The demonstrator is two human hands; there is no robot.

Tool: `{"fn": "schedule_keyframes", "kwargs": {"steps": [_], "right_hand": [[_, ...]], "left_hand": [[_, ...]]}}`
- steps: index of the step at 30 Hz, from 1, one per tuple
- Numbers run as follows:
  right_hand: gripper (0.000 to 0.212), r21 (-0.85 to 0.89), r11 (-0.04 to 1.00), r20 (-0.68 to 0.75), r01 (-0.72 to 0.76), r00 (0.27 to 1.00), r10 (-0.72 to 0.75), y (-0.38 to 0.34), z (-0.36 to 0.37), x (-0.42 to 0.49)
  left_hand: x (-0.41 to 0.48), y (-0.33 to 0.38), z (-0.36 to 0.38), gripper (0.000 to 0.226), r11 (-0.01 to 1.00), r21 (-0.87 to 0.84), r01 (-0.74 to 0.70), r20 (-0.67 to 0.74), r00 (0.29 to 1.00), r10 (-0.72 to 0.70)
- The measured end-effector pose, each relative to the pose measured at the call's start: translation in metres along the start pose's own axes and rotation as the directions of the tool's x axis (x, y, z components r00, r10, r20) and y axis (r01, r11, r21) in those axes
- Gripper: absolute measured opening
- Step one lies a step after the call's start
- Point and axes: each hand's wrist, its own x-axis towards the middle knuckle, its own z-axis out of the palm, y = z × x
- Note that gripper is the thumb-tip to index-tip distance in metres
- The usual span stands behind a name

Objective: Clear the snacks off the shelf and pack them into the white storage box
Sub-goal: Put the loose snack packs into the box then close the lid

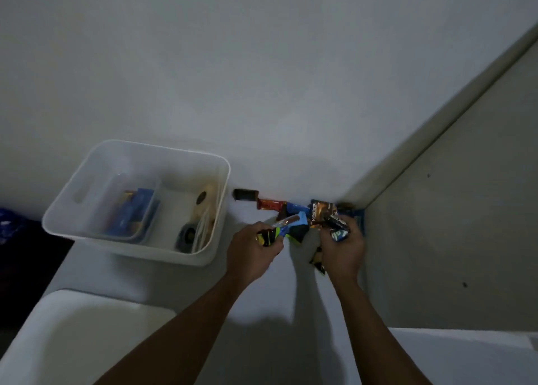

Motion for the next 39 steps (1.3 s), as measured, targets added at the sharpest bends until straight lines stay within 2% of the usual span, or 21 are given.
{"fn": "schedule_keyframes", "kwargs": {"steps": [4,8,11,13,14,16,19,21,24,26,28,32,34,37,39], "right_hand": [[0.033,0.1,0.992,-0.005,0.077,0.997,-0.077,-0.05,0.011,0.004],[0.03,0.171,0.965,0.059,0.201,0.975,-0.213,-0.102,0.034,0.001],[0.032,0.157,0.955,0.163,0.251,0.947,-0.276,-0.138,0.063,-0.008],[0.03,0.134,0.958,0.279,0.254,0.918,-0.283,-0.158,0.085,-0.017],[0.027,0.112,0.958,0.337,0.265,0.897,-0.287,-0.166,0.097,-0.021],[0.025,0.03,0.951,0.446,0.309,0.847,-0.289,-0.177,0.121,-0.026],[0.033,-0.129,0.93,0.601,0.344,0.773,-0.203,-0.189,0.159,-0.032],[0.037,-0.225,0.902,0.675,0.367,0.727,-0.128,-0.192,0.181,-0.034],[0.032,-0.351,0.828,0.742,0.437,0.67,-0.038,-0.19,0.207,-0.033],[0.034,-0.384,0.82,0.756,0.425,0.655,0.015,-0.183,0.222,-0.031],[0.043,-0.342,0.863,0.779,0.371,0.626,0.04,-0.178,0.235,-0.031],[0.08,-0.281,0.937,0.81,0.208,0.576,0.115,-0.175,0.255,-0.034],[0.089,-0.261,0.957,0.804,0.129,0.577,0.141,-0.173,0.261,-0.033],[0.072,-0.191,0.975,0.8,0.117,0.594,0.086,-0.176,0.256,-0.031],[0.061,-0.14,0.986,0.764,0.09,0.643,0.05,-0.175,0.253,-0.028]], "left_hand": [[-0.002,0.017,-0.029,0.015,0.998,-0.041,-0.051,-0.036,0.998,0.049],[0.001,0.033,-0.069,0.015,0.989,-0.096,-0.11,-0.236,0.968,0.085],[0.012,0.031,-0.11,0.017,0.992,-0.092,-0.086,-0.362,0.931,0.047],[0.019,0.025,-0.139,0.018,0.992,-0.115,-0.046,-0.393,0.92,-0.003],[0.023,0.02,-0.153,0.019,0.996,-0.093,-0.013,-0.385,0.923,-0.024],[0.028,0.009,-0.177,0.018,0.996,0.055,0.073,-0.322,0.945,-0.052],[0.031,-0.01,-0.199,0.027,0.955,0.237,0.18,-0.214,0.968,-0.13],[0.033,-0.023,-0.202,0.037,0.911,0.352,0.216,-0.15,0.973,-0.173],[0.036,-0.038,-0.199,0.044,0.868,0.456,0.195,-0.099,0.981,-0.168],[0.035,-0.039,-0.196,0.04,0.869,0.46,0.18,-0.061,0.983,-0.172],[0.035,-0.04,-0.191,0.036,0.879,0.445,0.169,-0.047,0.985,-0.166],[0.038,-0.044,-0.186,0.044,0.917,0.338,0.214,-0.024,0.975,-0.219],[0.039,-0.044,-0.185,0.045,0.944,0.256,0.211,-0.032,0.977,-0.21],[0.037,-0.038,-0.184,0.051,0.958,0.135,0.254,-0.116,0.964,-0.239],[0.039,-0.037,-0.184,0.048,0.952,0.056,0.302,-0.138,0.946,-0.292]]}}
